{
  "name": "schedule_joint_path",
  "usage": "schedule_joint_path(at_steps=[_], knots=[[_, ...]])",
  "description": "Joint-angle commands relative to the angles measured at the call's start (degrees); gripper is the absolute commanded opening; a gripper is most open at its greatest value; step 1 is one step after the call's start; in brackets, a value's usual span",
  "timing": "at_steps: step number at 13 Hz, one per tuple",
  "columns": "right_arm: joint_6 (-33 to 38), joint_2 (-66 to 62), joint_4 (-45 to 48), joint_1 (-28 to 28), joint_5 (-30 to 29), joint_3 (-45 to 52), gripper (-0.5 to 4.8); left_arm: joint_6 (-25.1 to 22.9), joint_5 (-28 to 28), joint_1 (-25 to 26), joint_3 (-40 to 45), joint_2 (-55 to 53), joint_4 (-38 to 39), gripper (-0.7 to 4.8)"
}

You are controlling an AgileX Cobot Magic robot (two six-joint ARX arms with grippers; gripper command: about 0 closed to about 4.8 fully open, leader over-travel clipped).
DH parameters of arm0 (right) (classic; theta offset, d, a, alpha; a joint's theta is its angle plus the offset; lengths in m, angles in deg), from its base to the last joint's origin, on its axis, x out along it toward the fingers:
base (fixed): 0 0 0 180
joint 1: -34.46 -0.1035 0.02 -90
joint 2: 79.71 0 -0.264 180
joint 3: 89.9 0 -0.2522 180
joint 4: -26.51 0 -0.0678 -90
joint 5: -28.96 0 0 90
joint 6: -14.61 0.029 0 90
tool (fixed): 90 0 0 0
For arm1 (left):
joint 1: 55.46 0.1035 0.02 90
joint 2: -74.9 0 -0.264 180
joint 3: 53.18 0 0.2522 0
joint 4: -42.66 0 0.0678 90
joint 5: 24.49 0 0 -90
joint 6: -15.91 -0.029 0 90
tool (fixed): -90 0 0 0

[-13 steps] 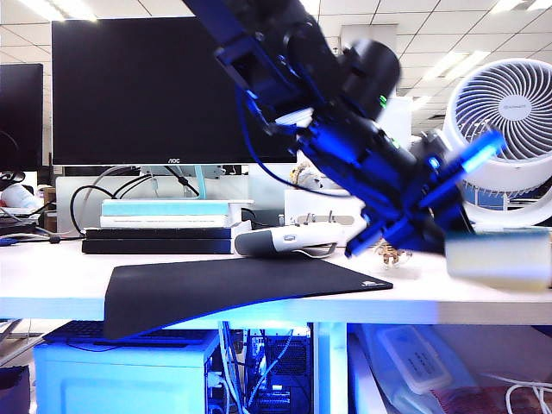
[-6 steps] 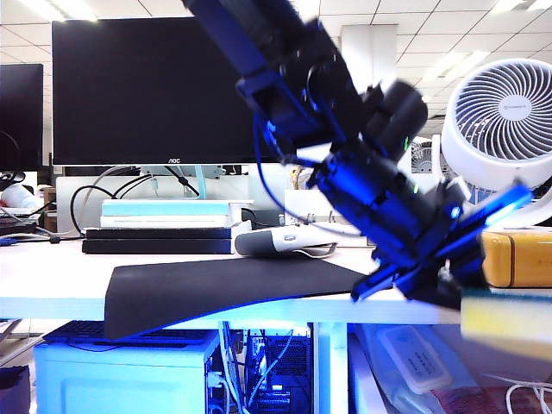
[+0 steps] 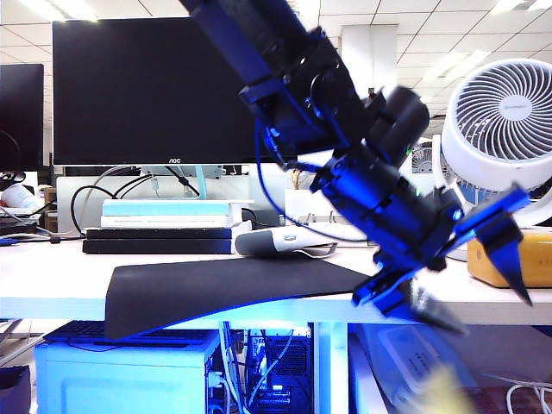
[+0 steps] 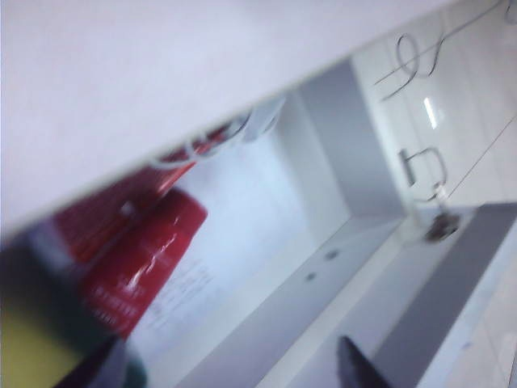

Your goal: Open the drawer, place the cleaning sponge inside, then close the drawer.

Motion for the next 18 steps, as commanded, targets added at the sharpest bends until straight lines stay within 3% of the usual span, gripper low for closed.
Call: schedule_joint_path(at_steps=[1, 2, 4, 6, 9, 14, 16, 18], knots=[[-0.17, 0.17, -0.26, -0.07, 0.09, -0.42, -0.06, 0.0, -0.07, -0.07, -3.37, 0.42, -0.48, 3.71], [-0.07, 0.17, -0.28, -0.07, 1.18, -0.42, -0.06, -0.57, -0.39, -0.02, -5.79, 0.48, 0.83, 3.22], [1.79, 0.15, -0.5, -0.04, 1.79, -0.42, -0.06, -3.04, -0.2, 0.04, -6.38, 1.68, 2.75, 0.67], [4.72, 0.15, -1.11, -0.04, 4.52, -0.42, -0.06, -7.67, -0.04, 0.22, -6.38, 5.38, 7.39, -0.05], [8.92, -0.87, -3.58, -0.04, 7.87, -0.42, -0.06, -13.14, -0.24, 1.92, -6.38, 13.18, 14.43, -0.05], [8.94, -6.12, -6.64, -0.07, 6.4, -0.39, -0.06, -19.32, -3.34, 5.18, -6.38, 27.02, 23.08, -0.05], [10.75, -9.46, -7.26, -0.11, 2.05, -0.39, -0.06, -26.25, -6.21, 6.36, -6.38, 34.88, 32.59, -0.05], [12.57, -11.82, -9.49, -0.13, 1.27, -0.39, -0.06, -27.63, -6.93, 6.38, -6.38, 39.6, 40.24, -0.05]])
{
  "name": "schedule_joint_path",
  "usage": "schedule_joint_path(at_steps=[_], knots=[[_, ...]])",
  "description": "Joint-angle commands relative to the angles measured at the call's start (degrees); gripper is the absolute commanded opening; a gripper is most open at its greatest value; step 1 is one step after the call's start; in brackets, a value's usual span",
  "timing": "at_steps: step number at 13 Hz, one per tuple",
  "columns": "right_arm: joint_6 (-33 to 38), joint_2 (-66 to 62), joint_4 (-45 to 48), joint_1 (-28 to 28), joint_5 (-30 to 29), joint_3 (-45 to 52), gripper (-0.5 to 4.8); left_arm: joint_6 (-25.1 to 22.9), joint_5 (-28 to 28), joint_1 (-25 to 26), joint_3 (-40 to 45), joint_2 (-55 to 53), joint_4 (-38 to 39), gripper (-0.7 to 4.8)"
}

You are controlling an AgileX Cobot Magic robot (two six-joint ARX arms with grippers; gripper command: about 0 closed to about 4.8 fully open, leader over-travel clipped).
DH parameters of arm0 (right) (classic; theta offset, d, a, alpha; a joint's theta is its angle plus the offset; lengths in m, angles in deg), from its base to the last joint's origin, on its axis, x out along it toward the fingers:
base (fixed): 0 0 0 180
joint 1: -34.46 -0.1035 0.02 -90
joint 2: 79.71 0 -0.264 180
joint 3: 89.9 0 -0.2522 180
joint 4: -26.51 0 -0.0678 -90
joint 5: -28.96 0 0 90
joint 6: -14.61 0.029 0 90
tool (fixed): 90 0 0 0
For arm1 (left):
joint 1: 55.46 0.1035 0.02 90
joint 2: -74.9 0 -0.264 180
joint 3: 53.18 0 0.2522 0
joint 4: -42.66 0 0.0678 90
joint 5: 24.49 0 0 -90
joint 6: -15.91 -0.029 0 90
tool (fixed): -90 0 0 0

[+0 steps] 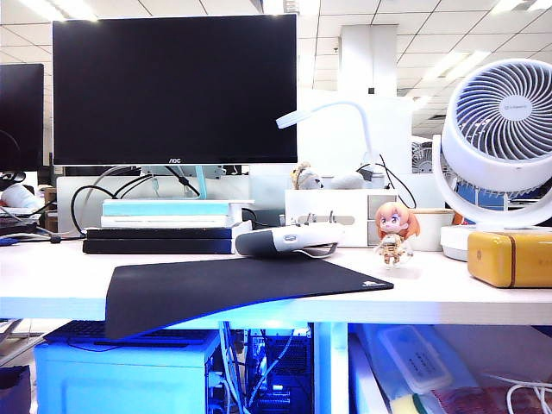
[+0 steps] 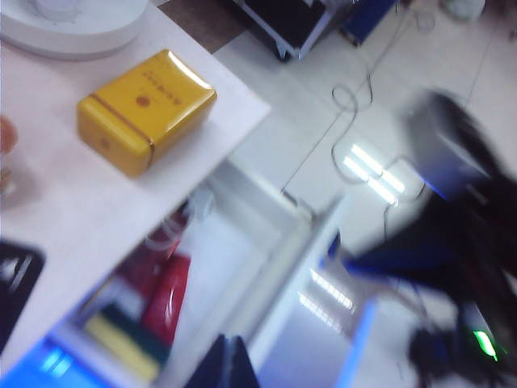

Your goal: Open the drawer, place the cleaning sponge inside, then close the drawer.

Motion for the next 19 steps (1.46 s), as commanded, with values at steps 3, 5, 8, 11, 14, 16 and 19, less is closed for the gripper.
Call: schedule_joint_path(at_steps=[3, 5, 8, 11, 14, 16, 19], knots=[[2.23, -5.84, -5.77, -0.13, -1.2, -0.28, -0.06, -2.82, -4.15, -0.22, -0.2, 9.01, 12.39, -0.05], [2.14, -8.48, -6.67, -0.22, -1.25, -0.22, -0.06, -2.58, -6.75, -0.22, -0.2, 10.78, 12.96, -0.05], [1.16, -17.53, -6.08, -8.31, -1.2, 0.2, -0.06, -2.62, -6.93, -0.22, -0.2, 13.03, 15.28, -0.05], [-1.25, -25.46, -1.84, -17.31, 1.38, 3.04, -0.06, -2.64, -6.93, -0.22, -0.2, 13.05, 15.28, -0.05], [-3.96, -30.29, 1.64, -20.04, 1.79, 5.57, -0.06, -2.64, -6.93, -0.2, -0.2, 13.05, 15.32, -0.05], [-6.21, -33.35, 1.84, -20.04, 1.77, 7.54, -0.06, -2.64, -6.91, -0.2, -0.17, 13.05, 15.28, -0.05], [-6.69, -36.13, 6.93, -20.04, 4.48, 10.64, -0.06, -2.64, -6.91, -0.2, -0.17, 13.05, 15.28, -0.05]])
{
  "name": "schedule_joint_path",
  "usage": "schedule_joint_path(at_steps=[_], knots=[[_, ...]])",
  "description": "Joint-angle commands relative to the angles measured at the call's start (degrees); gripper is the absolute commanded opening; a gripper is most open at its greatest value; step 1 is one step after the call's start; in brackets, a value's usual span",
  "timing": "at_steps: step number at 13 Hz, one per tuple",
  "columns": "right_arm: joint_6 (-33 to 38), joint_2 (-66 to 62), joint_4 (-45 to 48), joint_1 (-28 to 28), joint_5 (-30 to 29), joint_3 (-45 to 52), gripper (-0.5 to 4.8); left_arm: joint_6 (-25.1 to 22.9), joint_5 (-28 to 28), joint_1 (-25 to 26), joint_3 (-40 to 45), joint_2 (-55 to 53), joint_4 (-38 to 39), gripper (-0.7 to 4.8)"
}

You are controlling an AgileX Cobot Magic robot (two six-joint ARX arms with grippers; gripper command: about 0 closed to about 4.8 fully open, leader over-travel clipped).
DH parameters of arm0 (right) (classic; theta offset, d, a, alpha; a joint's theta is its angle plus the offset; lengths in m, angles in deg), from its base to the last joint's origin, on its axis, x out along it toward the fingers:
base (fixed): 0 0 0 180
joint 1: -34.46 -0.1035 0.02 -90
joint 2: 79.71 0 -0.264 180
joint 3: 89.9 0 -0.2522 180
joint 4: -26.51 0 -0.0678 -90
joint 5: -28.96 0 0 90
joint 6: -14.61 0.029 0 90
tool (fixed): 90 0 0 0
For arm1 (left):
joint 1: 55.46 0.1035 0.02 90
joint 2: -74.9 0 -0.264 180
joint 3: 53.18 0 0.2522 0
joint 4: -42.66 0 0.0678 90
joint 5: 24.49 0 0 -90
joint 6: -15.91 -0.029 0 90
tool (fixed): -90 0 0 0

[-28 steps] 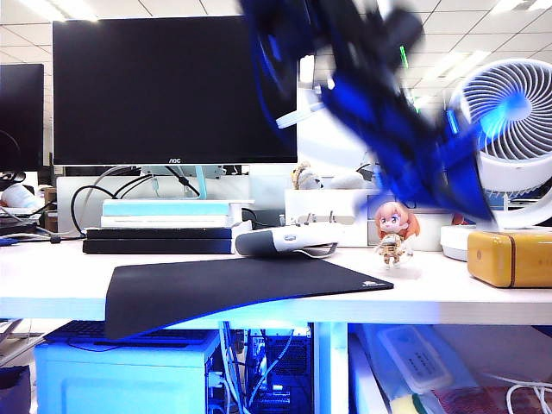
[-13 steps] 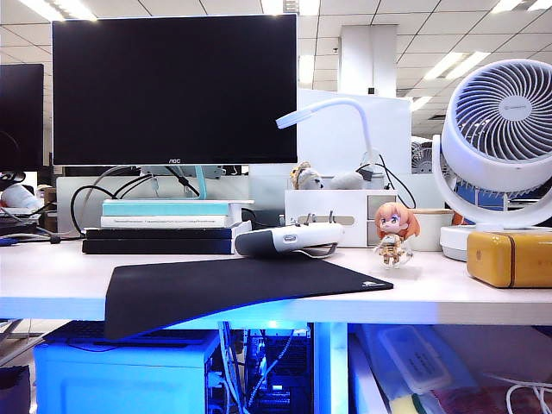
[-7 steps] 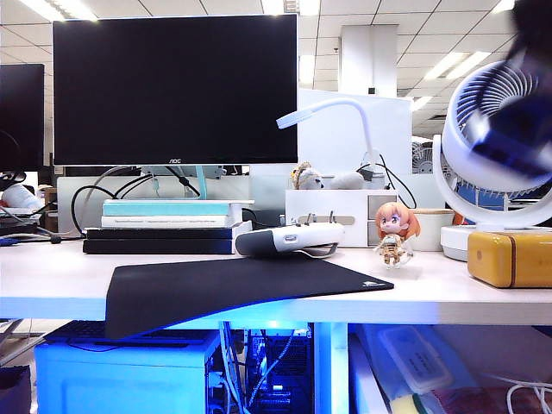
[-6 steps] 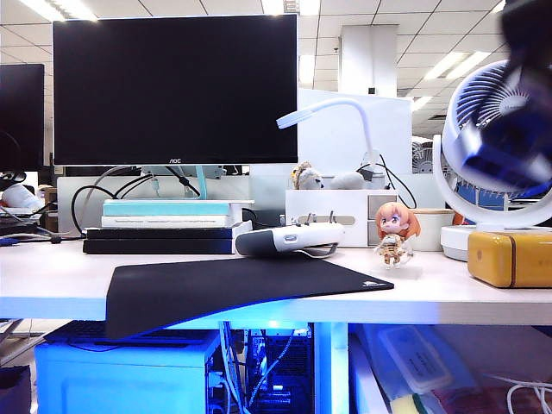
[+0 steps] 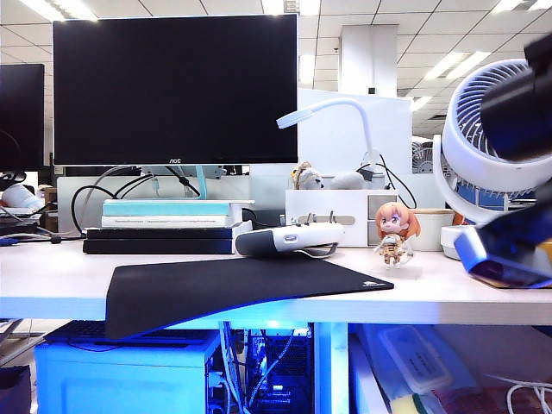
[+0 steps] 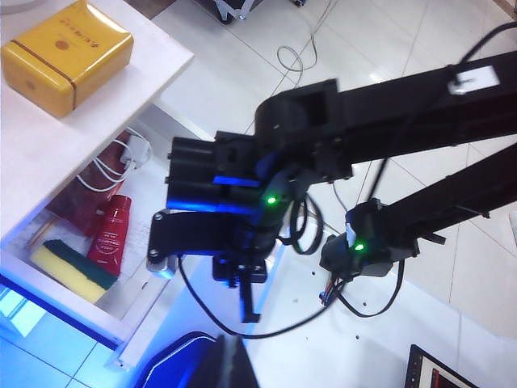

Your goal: Open the drawer, place the cleaning sponge inside, then close the drawer.

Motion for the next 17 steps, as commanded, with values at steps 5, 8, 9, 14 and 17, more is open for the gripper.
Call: schedule_joint_path(at_steps=[5, 8, 9, 14, 17], knots=[[-0.39, -8.81, 10.27, -0.09, 2.86, 0.57, -0.06, -0.11, -0.33, -0.09, -0.22, 0.17, -0.61, -0.05], [-0.37, -9.16, 14.01, -0.09, 4.83, 0.57, -0.06, -0.09, -0.28, -0.09, -0.22, 0.17, -1.09, -0.05], [-0.37, -9.16, 14.69, -0.09, 5.01, 0.57, -0.06, -0.09, 0.02, -0.09, -0.22, 0.17, -1.29, -0.05], [-0.35, -9.18, 19.06, -0.07, 7.39, 0.57, -0.06, -0.09, 0.22, -0.09, -0.22, 0.17, -1.33, -0.05], [-0.11, -9.18, 21.4, -0.07, 7.63, 0.57, -0.06, -0.04, 0.2, -0.09, -0.22, 0.17, -1.31, -0.05]])
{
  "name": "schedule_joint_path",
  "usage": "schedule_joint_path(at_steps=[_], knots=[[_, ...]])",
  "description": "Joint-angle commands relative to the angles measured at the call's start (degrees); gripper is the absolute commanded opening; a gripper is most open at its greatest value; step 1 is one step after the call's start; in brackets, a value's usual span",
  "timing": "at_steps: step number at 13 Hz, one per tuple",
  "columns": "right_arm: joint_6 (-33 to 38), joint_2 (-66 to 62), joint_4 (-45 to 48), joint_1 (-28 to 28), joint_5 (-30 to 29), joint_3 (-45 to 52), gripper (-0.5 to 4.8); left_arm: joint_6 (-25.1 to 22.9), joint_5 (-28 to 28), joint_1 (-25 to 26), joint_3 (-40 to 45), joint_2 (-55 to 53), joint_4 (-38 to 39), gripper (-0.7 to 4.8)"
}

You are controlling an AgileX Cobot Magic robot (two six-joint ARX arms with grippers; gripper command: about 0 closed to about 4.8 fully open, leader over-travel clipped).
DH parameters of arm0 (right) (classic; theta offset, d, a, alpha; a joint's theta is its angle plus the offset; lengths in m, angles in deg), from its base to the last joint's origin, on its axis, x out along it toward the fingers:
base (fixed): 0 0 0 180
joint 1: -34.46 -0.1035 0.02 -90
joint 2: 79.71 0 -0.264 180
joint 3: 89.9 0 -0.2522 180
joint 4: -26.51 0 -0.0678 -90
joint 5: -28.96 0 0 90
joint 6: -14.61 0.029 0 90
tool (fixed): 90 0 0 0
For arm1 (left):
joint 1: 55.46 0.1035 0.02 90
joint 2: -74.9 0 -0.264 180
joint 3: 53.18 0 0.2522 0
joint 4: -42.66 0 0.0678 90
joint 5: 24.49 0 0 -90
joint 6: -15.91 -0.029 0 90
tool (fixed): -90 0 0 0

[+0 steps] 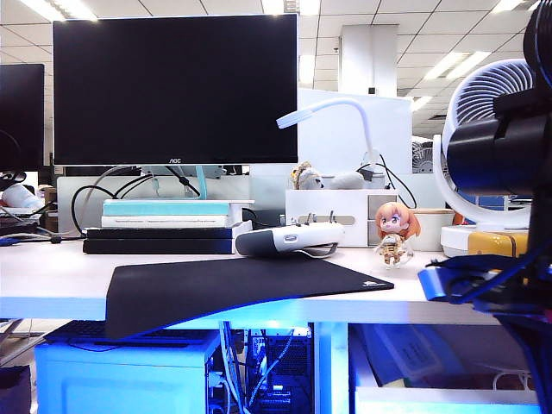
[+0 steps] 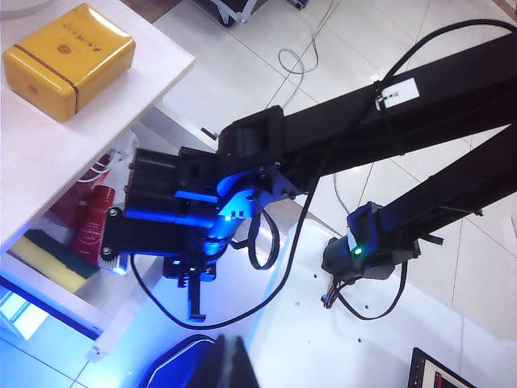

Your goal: Open the drawer, place the cleaning sponge inside, then close the drawer.

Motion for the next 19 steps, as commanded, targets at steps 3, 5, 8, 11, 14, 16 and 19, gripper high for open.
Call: schedule_joint_path(at_steps=[3, 5, 8, 11, 14, 16, 19], knots=[[0.28, -1.38, 3.61, -0.04, 1.53, -0.11, -0.06, -0.07, -0.15, -0.07, -0.2, 0.17, -0.5, -0.05], [0.28, -4.22, 5.03, -0.04, 1.49, -0.11, -0.06, -0.2, -0.2, -0.07, -0.22, 0.17, 1.55, -0.05], [0.28, -6.19, 7.98, -0.04, 1.51, -0.11, -0.06, -3.1, -0.2, -0.09, -0.22, 0.35, 4.85, -0.05], [0.31, -6.19, 10.4, -0.04, 2.03, -0.11, -0.06, -4.15, -0.11, -0.09, -0.22, 0.9, 6.4, -0.05], [0.48, -6.19, 14.43, -0.02, 3.8, -0.11, -0.06, -6.03, -0.04, -0.09, -0.22, 1.6, 6.86, -0.05], [0.46, -6.19, 16.74, 0.0, 5.35, -0.11, -0.06, -6.01, -0.04, -0.09, -0.22, 1.6, 6.88, -0.05], [0.48, -6.19, 19.02, 0.04, 5.86, -0.13, -0.06, -6.01, -0.04, -0.09, -0.22, 1.6, 7.3, -0.05]])
